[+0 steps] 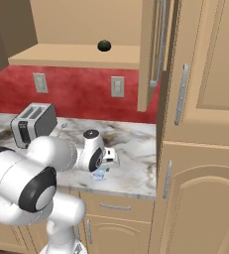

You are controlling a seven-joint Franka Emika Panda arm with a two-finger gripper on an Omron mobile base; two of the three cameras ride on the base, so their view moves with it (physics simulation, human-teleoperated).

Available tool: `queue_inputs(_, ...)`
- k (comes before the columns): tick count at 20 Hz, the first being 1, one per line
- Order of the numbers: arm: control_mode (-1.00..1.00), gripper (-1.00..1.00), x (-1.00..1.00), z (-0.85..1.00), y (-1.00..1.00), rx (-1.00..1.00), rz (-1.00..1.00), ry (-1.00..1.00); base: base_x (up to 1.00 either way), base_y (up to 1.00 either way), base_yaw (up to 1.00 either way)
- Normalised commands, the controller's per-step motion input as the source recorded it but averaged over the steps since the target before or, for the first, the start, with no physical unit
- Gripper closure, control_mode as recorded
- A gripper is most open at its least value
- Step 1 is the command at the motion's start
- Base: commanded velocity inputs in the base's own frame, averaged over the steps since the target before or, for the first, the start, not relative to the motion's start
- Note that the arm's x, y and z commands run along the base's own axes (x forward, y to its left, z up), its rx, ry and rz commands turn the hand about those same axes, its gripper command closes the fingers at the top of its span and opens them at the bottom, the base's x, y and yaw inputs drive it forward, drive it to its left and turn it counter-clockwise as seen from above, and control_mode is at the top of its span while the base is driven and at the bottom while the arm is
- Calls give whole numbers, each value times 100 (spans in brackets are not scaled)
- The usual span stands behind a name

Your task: Pick the jam and yogurt from the counter and place them in the cabinets closest to them.

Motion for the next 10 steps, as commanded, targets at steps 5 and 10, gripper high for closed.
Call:
queue_inputs(5,-100,100,-2,25,0,1,-4,0,0,0,0)
queue_inputs(10,-100,100,0,35,0,0,-6,3,0,0,0)
